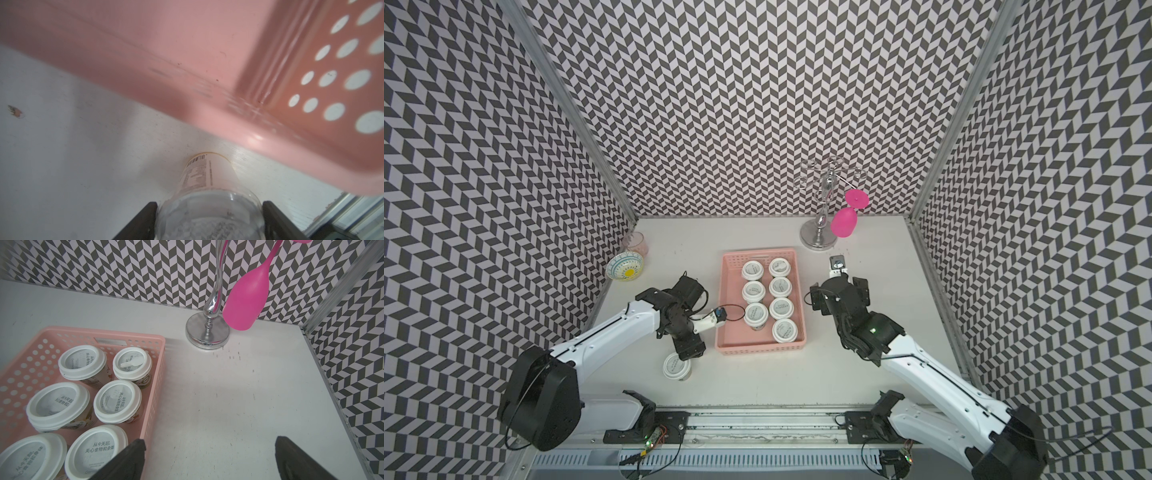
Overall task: Put the yogurt in the basket
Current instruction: Pick up the yogurt from the center of the board.
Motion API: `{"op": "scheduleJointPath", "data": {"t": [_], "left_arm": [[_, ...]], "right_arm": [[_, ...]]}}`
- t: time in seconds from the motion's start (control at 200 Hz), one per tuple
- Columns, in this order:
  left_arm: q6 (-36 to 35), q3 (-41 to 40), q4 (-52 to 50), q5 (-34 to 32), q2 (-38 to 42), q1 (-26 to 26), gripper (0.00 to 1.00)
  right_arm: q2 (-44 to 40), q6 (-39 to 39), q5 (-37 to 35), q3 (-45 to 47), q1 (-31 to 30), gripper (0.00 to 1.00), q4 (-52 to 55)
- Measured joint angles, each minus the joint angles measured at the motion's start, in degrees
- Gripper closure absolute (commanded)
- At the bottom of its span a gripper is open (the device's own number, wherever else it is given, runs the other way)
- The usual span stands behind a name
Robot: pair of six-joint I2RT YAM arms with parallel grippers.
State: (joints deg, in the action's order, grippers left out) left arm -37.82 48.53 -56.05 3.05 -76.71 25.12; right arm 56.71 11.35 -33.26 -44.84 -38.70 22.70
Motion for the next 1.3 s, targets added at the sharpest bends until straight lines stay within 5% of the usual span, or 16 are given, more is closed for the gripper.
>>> {"op": "scheduleJointPath", "data": {"t": [0.37,0.616,1.136,1.302], "left_arm": [[0.2,0.02,-0.04,-0.02,-0.15,0.02,0.28],[0.48,0.13,-0.22,-0.55,-0.17,0.02,0.1],[0.37,0.13,-0.66,-3.87,-0.15,0.02,0.05],[0.2,0.13,-0.61,-4.76,-0.17,0.02,0.11]], "right_arm": [[0.02,0.0,-0.02,0.0,0.0,0.01,0.0],[0.04,0.0,-0.17,0.02,0.0,0.0,0.0],[0.37,0.0,-0.39,0.02,0.0,0.01,0.0],[0.37,0.0,-0.39,0.02,0.0,0.0,0.0]]}}
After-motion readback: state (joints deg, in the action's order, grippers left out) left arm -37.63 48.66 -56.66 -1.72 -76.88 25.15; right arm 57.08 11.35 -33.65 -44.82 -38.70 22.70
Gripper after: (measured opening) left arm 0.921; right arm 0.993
